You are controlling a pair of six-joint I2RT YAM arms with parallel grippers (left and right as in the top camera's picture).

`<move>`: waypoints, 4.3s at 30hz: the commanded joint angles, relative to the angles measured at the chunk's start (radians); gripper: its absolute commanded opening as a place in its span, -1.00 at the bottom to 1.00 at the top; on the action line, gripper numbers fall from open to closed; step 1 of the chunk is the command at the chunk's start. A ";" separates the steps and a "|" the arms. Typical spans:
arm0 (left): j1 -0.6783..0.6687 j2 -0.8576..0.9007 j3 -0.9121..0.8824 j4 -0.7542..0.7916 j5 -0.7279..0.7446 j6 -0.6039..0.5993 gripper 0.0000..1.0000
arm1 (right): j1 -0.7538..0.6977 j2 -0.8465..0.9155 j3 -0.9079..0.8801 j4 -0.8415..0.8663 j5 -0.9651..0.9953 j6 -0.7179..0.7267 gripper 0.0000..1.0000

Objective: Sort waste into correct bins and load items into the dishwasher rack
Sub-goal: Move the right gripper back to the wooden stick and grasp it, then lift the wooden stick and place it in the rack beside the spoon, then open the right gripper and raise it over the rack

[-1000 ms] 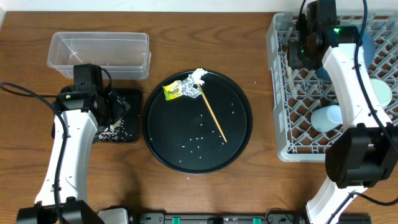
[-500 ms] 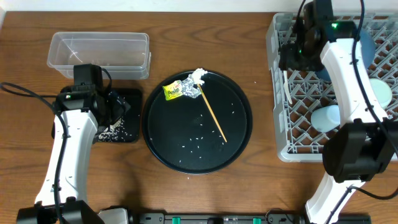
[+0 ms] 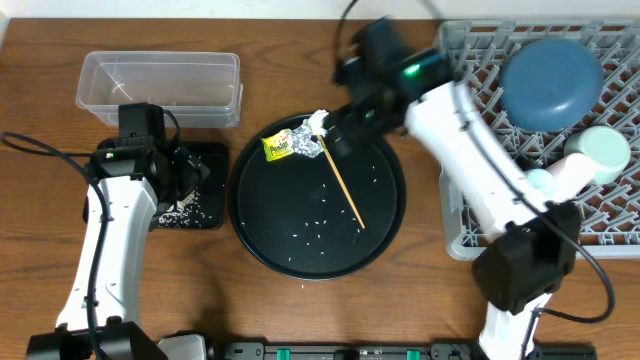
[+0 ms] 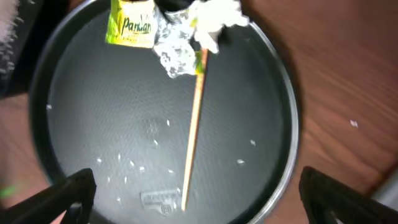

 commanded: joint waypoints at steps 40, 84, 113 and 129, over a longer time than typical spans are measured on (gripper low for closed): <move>0.004 0.005 0.006 -0.003 -0.019 0.010 0.96 | 0.105 0.242 -0.275 0.240 0.118 0.167 -0.98; 0.004 0.005 0.006 -0.003 -0.019 0.010 0.95 | -0.395 0.240 0.365 -0.403 0.220 0.042 -0.98; 0.004 0.005 0.006 -0.003 -0.019 0.010 0.96 | -0.484 0.242 0.280 -0.219 0.177 0.013 -0.14; 0.004 0.005 0.006 -0.003 -0.019 0.010 0.96 | -0.388 0.185 0.354 -0.411 -0.103 -0.056 0.06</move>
